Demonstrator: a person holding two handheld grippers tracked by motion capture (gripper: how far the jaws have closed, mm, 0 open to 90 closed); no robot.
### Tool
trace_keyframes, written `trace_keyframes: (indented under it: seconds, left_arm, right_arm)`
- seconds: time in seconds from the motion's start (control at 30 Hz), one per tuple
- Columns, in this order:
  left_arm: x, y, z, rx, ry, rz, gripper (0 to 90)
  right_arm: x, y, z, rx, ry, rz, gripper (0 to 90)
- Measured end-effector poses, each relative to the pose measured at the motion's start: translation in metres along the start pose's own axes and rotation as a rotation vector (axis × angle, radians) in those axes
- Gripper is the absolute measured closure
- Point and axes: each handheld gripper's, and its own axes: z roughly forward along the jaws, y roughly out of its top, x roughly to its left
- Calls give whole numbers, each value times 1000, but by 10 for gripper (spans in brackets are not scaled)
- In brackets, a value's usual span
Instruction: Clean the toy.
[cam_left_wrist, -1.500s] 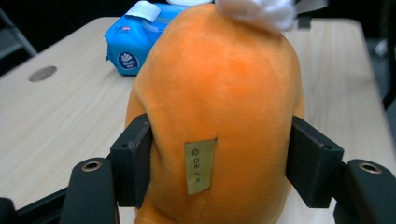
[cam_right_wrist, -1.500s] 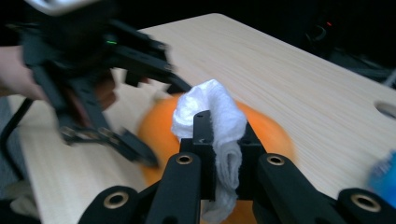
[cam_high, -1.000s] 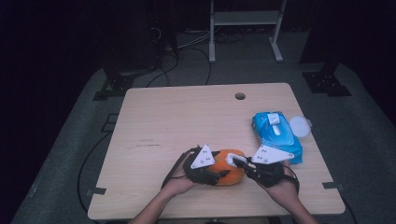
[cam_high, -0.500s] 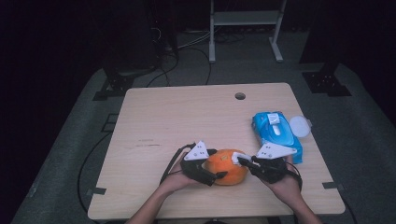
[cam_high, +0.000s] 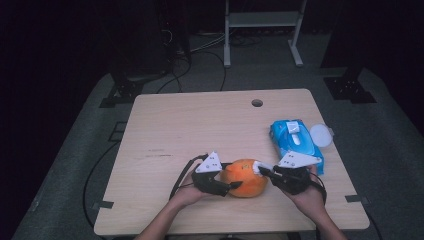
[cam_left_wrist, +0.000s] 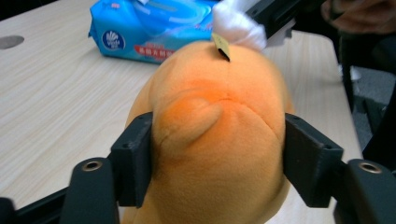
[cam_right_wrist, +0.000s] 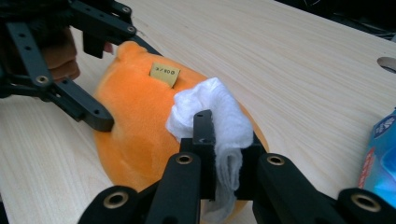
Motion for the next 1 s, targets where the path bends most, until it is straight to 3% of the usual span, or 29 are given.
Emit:
trace_keyframes:
  seconds: [0.13, 0.23, 0.3, 0.37, 0.43, 0.53, 0.63, 0.7, 0.77, 0.87, 0.93, 1.0]
  left_arm:
    - [-5, 5, 1, 7, 45, -1, 346]
    - [-9, 10, 3, 20, 70, -10, 353]
    - [-13, 13, 4, 28, 85, 0, 355]
    - [-15, 14, 3, 23, 89, 2, 360]
    - [-13, 14, -1, 7, 62, -13, 362]
    - [-11, 11, 1, 16, 27, -1, 337]
    - [-6, 7, 1, 7, -11, 12, 225]
    - [2, 1, 0, -19, -35, -21, 164]
    - [11, -4, 1, -5, -29, -66, 78]
    - [19, -12, 7, -22, -74, -140, 48]
    - [17, -12, 11, -22, -87, -136, 54]
    - [11, -9, 11, -12, -89, -102, 99]
  right_arm:
    - [-3, 2, -2, -15, 11, 34, 826]
    - [7, 10, -7, -51, 50, 29, 826]
    - [22, 16, -6, -60, 72, -20, 826]
    - [33, 20, -4, -51, 45, -76, 826]
    - [30, 20, -5, -48, 36, -74, 826]
    - [17, 14, -3, -33, 46, -33, 826]
    - [18, 8, 2, -7, 25, -47, 826]
    - [19, 6, 3, -2, 18, -54, 827]
    - [17, 6, 3, -1, 23, -46, 827]
    - [13, 5, 3, 0, 29, -36, 826]
    - [12, 4, 2, 0, 23, -39, 826]
    - [9, 3, 1, 0, 16, -33, 826]
